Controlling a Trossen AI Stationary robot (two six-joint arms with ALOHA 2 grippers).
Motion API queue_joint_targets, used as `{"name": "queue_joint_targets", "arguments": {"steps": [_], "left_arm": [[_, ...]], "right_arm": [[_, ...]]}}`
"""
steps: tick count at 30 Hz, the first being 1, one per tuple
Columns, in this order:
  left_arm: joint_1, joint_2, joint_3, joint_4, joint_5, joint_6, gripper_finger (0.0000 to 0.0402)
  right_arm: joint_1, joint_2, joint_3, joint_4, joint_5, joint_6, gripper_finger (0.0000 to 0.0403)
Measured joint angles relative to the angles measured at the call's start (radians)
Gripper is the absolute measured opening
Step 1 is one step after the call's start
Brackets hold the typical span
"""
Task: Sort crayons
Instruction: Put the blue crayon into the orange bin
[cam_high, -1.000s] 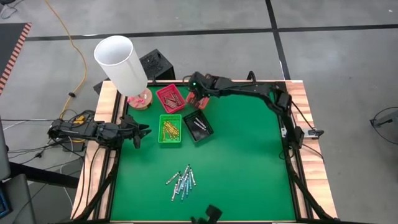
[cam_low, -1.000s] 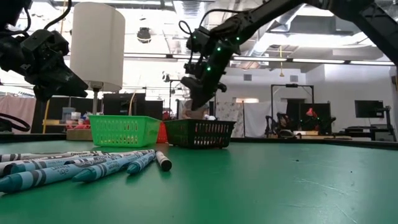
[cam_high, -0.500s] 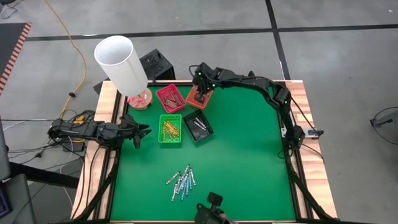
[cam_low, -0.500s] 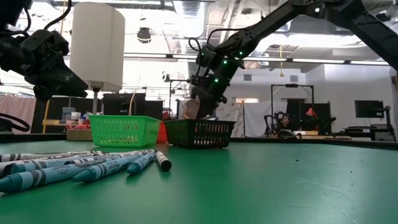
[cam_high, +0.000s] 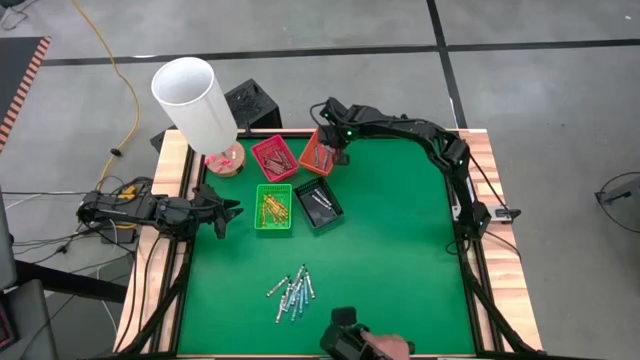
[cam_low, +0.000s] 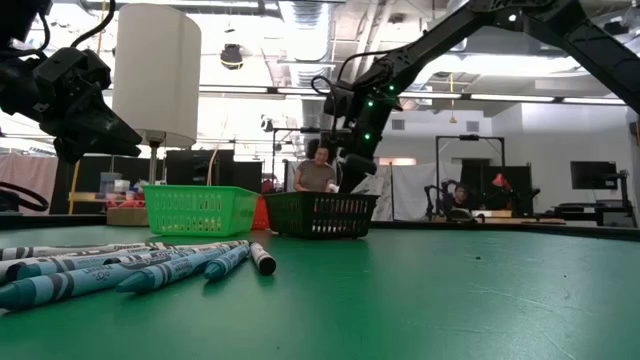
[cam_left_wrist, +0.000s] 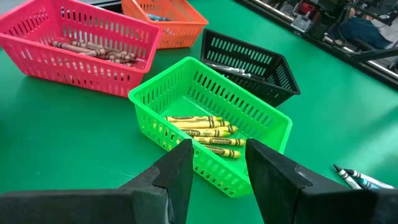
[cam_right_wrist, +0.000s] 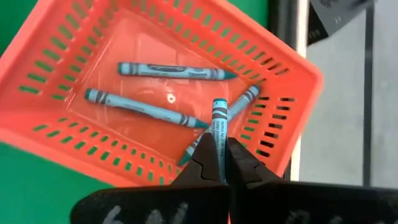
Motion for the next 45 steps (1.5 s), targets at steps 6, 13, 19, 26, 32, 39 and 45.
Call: {"name": "queue_joint_targets", "arguments": {"steps": [6, 13, 19, 26, 32, 39, 45], "left_arm": [[0.0, 0.0, 0.0, 0.0, 0.0, 0.0, 0.0137], [0.0, 0.0, 0.0, 0.0, -0.001, 0.0, 0.0137], [0.0, 0.0, 0.0, 0.0, -0.001, 0.0, 0.0137], [0.0, 0.0, 0.0, 0.0, -0.001, 0.0, 0.0137], [0.0, 0.0, 0.0, 0.0, -0.001, 0.0, 0.0137], [0.0, 0.0, 0.0, 0.0, 0.0, 0.0, 0.0137], [0.0, 0.0, 0.0, 0.0, -0.001, 0.0, 0.0137]], "right_arm": [[0.036, 0.0, 0.0, 0.004, -0.023, -0.182, 0.0], [0.071, 0.0, 0.0, -0.02, -0.031, -0.291, 0.0], [0.066, -0.001, 0.0, -0.02, -0.075, -0.259, 0.0], [0.061, -0.001, 0.0, -0.017, -0.101, -0.256, 0.0], [0.061, 0.021, 0.0, -0.025, -0.113, -0.249, 0.0001], [0.063, 0.042, 0.001, -0.001, -0.103, -0.248, 0.0001], [0.063, 0.044, 0.001, 0.0, -0.1, -0.245, 0.0018]]}}
